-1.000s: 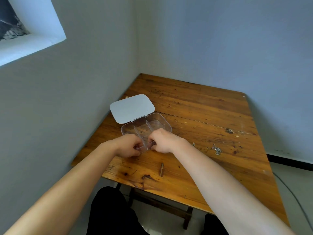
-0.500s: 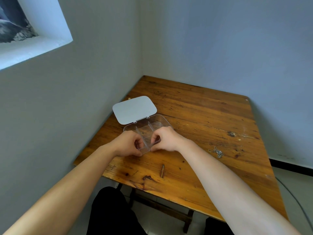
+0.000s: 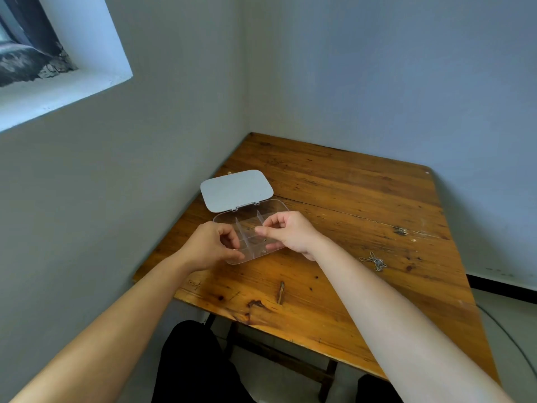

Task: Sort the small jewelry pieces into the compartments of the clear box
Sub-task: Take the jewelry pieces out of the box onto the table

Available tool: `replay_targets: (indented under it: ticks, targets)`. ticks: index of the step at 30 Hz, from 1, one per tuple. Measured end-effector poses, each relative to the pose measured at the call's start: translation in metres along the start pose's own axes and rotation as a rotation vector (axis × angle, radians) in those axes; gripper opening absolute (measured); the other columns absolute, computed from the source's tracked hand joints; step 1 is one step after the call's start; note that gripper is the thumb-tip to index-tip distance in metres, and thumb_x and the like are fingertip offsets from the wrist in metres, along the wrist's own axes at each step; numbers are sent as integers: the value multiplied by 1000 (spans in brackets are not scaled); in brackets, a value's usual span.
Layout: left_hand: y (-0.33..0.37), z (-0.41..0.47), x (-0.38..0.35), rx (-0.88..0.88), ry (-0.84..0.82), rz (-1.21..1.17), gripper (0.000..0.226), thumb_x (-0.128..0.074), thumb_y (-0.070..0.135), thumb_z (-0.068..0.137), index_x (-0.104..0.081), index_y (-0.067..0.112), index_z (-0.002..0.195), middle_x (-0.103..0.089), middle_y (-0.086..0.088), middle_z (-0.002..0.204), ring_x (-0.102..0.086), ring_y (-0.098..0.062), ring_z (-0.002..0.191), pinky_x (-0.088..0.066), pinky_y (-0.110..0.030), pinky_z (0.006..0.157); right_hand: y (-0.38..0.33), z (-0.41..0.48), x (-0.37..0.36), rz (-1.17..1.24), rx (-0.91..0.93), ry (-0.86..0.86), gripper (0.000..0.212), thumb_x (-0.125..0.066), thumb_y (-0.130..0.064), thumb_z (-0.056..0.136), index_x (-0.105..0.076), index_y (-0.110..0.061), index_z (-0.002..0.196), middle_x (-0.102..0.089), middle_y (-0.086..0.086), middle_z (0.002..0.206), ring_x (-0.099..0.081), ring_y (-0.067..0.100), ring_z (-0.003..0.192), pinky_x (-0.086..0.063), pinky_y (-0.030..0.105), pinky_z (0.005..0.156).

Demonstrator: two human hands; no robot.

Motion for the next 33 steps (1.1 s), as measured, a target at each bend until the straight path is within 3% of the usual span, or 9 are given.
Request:
replay_targets:
  ticks: [5,10,15,20,24,28,33]
  targets:
    - [-5,-5,17,48,133,-320,19,-89,18,67,-71,18,73,-73,2,75,-69,-14,69,-56,-23,59,9,-8,6,153,-24,133,20,-78,-24,87,-70,-12,101,-76,7,98,-75,16,88,-62,31,74]
    - [13,-7,45,-6,328,-398,17,-85,17,72,-69,19,77,-71,-5,81,-69,-22,76,-61,-36,67,-13,-22,31,257,60,304,22,-74,-30,90,-68,-14,103,-78,1,89,-76,14,86,-62,31,79]
    - [73,-7,73,-197,414,-446,17,-85,22,75,-68,26,74,-70,1,77,-69,-15,66,-60,-29,61,-68,-52,76,330,211,473,22,-71,-32,92,-65,-15,104,-77,-2,87,-76,13,86,-61,29,77]
    - [133,-11,73,-342,402,-541,18,-84,18,77,-68,28,75,-69,4,72,-68,-15,66,-60,-31,64,-105,-100,125,391,314,546,22,-71,-30,93,-64,-13,105,-77,-1,84,-75,17,89,-61,28,77]
    - [176,-17,51,-424,353,-566,14,-80,15,81,-67,21,82,-69,-6,81,-68,-20,70,-59,-31,64,-109,-141,163,369,358,600,19,-72,-30,92,-65,-14,100,-75,-3,80,-75,18,86,-60,27,73]
    - [204,-26,5,-452,264,-559,14,-78,13,82,-68,9,89,-69,-3,81,-65,-9,68,-55,-21,60,-78,-177,188,243,302,682,23,-73,-31,91,-66,-11,102,-76,-1,83,-75,16,83,-60,27,72]
    - [208,-29,-72,-393,113,-538,15,-79,10,81,-67,6,88,-71,-15,84,-64,-19,69,-57,-33,63,-8,-209,194,109,158,727,22,-72,-35,91,-67,-15,100,-77,-3,85,-75,11,79,-59,20,67]
Point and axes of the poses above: each hand's wrist, its own z-axis towards the middle knuckle, its own x-axis out of the back of the hand, y = z × x, the point moved 10 cm from there along z, towards the middle knuckle
